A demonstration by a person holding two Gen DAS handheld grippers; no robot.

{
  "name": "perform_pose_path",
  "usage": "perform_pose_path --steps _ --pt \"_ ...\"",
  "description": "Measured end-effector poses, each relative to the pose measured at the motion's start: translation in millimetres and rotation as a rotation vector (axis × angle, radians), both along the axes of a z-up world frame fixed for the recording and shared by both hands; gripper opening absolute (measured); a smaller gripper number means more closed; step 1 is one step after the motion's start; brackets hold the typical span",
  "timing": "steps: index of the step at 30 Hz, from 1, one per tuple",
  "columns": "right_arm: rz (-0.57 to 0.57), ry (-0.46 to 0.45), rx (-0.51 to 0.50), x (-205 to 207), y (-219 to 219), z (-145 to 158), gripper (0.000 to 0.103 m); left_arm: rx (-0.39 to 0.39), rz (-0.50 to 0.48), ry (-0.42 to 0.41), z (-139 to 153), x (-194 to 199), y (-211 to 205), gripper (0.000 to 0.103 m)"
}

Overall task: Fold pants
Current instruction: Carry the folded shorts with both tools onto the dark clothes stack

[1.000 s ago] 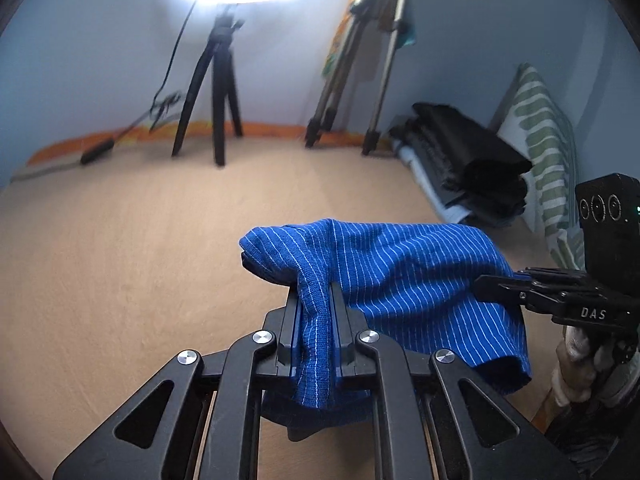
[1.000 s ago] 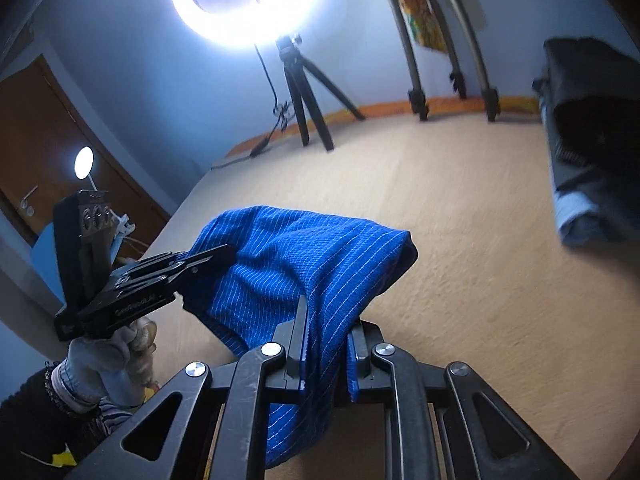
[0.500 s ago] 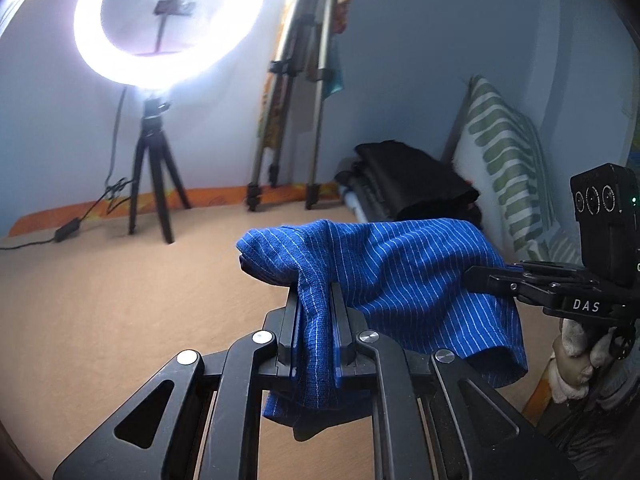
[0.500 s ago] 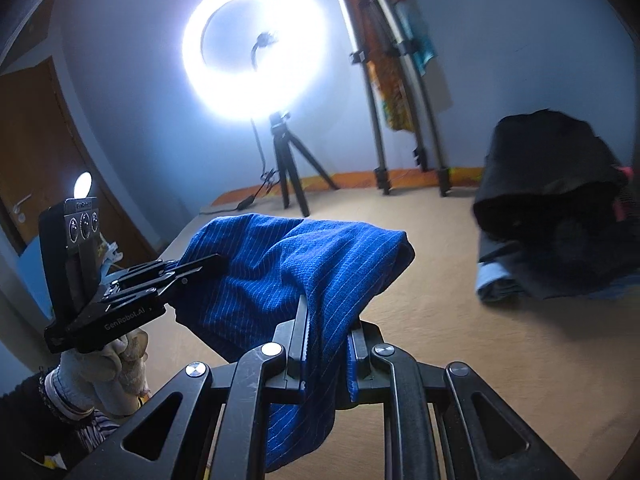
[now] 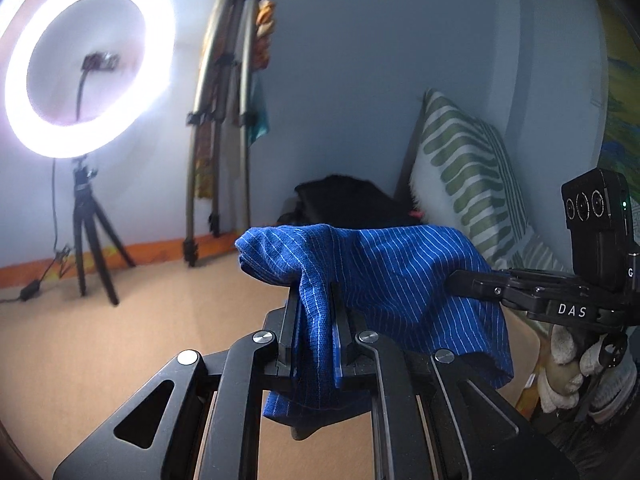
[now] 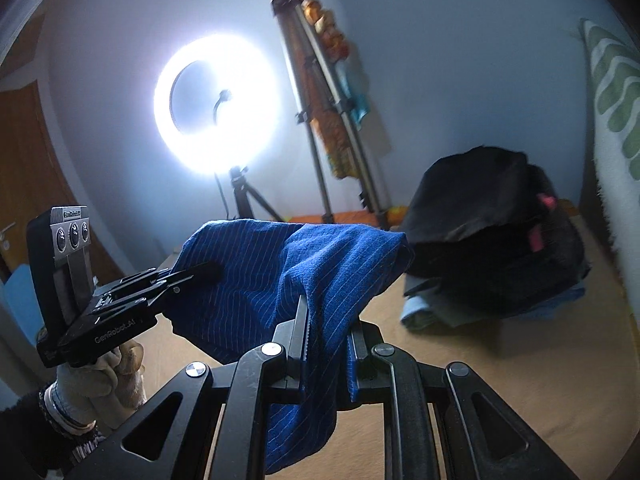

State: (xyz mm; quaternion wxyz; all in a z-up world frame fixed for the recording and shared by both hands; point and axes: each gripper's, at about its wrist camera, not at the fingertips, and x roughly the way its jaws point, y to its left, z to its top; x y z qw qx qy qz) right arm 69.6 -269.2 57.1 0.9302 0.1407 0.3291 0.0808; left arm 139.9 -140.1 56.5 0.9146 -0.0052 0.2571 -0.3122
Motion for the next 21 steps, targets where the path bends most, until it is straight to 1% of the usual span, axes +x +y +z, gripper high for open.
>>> perform_pose_path --steps 6,11,16,21 --pt "-0.042 -0.053 -0.008 -2.8 -26.1 25.0 0.012 -0.006 -0.022 -0.044 17.8 14.5 -27.6 0.01" --pt "-0.083 -0.09 -0.03 4.5 -50.7 43.6 0.012 -0.016 -0.044 -0.066 27.4 29.6 -53.1 0.01" --pt "-0.105 -0.101 -0.057 15.0 -72.0 49.6 0.012 0.007 -0.066 -0.084 29.5 42.3 -81.4 0.01" --pt "-0.119 -0.101 -0.086 30.8 -96.8 55.7 0.012 0.004 -0.075 -0.094 34.8 58.7 -100.7 0.01"
